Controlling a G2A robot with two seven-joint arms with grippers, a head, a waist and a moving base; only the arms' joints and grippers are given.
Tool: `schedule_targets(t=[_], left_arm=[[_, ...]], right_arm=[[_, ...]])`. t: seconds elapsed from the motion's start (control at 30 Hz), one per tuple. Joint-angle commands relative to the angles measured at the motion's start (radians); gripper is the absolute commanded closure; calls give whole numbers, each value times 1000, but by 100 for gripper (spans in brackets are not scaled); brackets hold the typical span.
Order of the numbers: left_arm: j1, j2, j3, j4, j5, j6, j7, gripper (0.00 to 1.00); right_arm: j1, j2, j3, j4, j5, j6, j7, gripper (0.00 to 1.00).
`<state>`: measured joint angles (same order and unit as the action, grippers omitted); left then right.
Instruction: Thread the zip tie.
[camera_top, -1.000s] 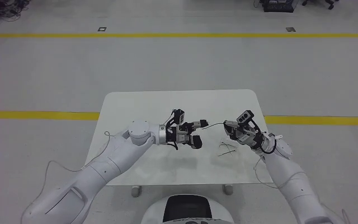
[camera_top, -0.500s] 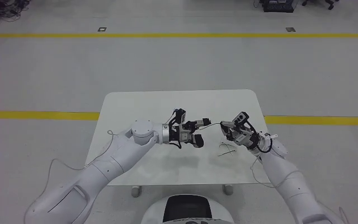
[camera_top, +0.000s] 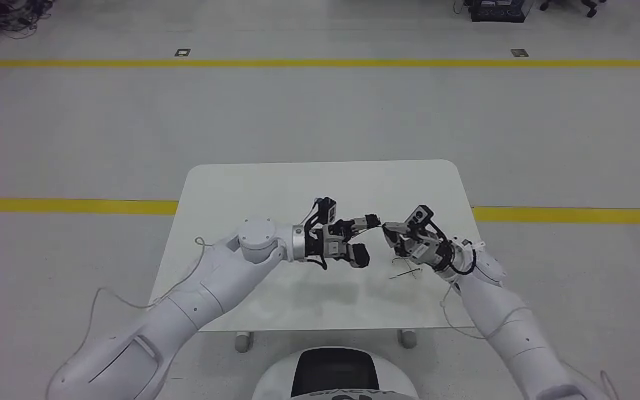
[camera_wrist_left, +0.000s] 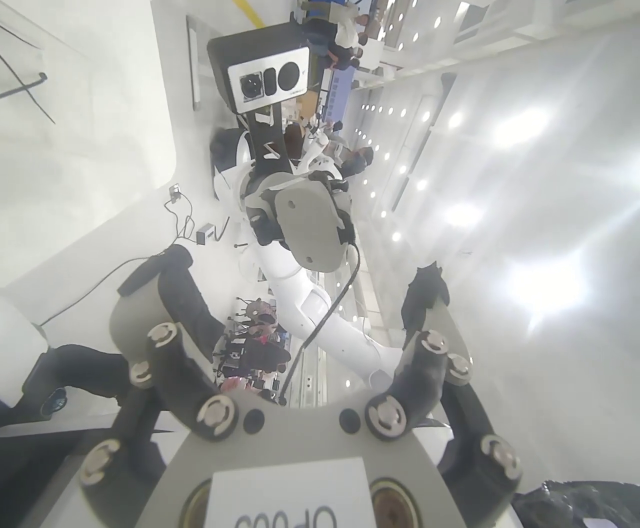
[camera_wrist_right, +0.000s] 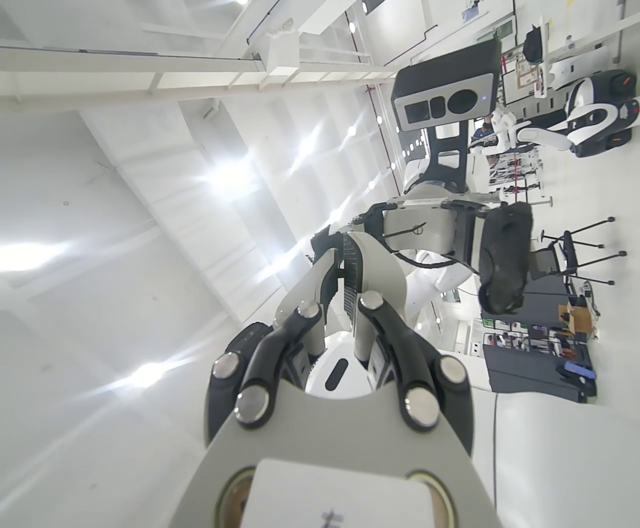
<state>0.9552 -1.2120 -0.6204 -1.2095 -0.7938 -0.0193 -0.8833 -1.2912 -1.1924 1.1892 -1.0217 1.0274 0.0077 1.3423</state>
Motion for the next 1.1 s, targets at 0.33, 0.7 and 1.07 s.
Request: schedule_targets(t=[0.33,0.7,1.07], left_arm=[[9,5,-26,9,25,1,-15,0],[33,23,-64,-13,58,16,-29,9],[42,28,-79,-31,75,25,-39,27]], right_arm=[[23,2,-15,48,-83,6,5,100],[30,23,-14,44,-234,30,9,100],[32,33,-30,38,-335,39,-36,100]])
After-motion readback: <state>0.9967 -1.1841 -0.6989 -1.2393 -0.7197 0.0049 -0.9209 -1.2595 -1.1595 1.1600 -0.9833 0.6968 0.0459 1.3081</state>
